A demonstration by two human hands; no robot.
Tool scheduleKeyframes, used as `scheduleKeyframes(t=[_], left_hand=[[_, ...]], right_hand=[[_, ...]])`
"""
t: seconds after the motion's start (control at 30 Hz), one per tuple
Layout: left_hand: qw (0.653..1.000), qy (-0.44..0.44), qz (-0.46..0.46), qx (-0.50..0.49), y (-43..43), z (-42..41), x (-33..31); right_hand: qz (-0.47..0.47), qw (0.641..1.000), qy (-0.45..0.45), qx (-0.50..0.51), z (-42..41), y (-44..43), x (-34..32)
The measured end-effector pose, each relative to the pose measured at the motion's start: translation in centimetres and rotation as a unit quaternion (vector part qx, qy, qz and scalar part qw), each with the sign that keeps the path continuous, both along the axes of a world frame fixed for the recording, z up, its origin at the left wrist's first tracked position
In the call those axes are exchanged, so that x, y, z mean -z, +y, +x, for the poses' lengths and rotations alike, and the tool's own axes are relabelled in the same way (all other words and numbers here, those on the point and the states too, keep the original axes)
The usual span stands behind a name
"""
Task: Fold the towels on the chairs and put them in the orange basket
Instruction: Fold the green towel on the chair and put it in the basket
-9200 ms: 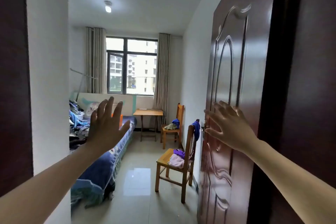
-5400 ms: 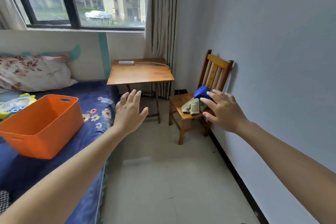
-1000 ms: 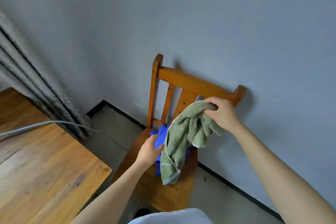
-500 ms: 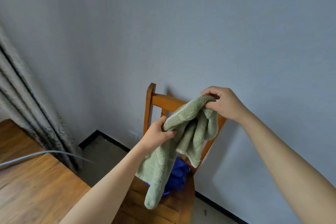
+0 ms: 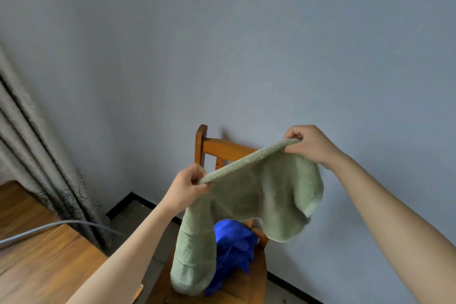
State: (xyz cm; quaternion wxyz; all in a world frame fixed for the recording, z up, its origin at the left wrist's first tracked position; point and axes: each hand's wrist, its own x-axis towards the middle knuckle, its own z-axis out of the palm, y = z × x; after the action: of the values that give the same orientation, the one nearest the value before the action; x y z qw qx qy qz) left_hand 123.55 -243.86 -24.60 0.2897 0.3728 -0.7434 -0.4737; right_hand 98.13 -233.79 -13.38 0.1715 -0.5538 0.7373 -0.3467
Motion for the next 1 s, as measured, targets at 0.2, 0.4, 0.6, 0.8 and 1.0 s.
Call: scheduleKeyframes(t=[0.2,0.4,0.6,0.8,1.0], left_hand=[[0.989,-0.147,0.013,-0.009,1.8,0.8,5.9],[0.962,-0.243,0.1,-0.067,4.1,4.6,11.5],[0.959,-0.21,0.141,-0.129,6.4,4.4,11.9],[0.901,-0.08,0.334,-0.266,9.2,1.8,12.0],[0.747,0.087,0.55,-0.363,9.3,1.2,13.2]], right_hand=[[-0.144,0.98,-0.118,0.073,2.0,-1.9,-0.1],[-0.184,0.938,-0.209,0.205,0.7,-4.9,2.8],[0.113,0.985,-0.077,0.101,1.8,-5.3,12.6],[0.334,0.926,-0.176,-0.018,8.8,2.3,27.3],[0.354,0.883,-0.283,-0.119,15.0,7.4,34.8]])
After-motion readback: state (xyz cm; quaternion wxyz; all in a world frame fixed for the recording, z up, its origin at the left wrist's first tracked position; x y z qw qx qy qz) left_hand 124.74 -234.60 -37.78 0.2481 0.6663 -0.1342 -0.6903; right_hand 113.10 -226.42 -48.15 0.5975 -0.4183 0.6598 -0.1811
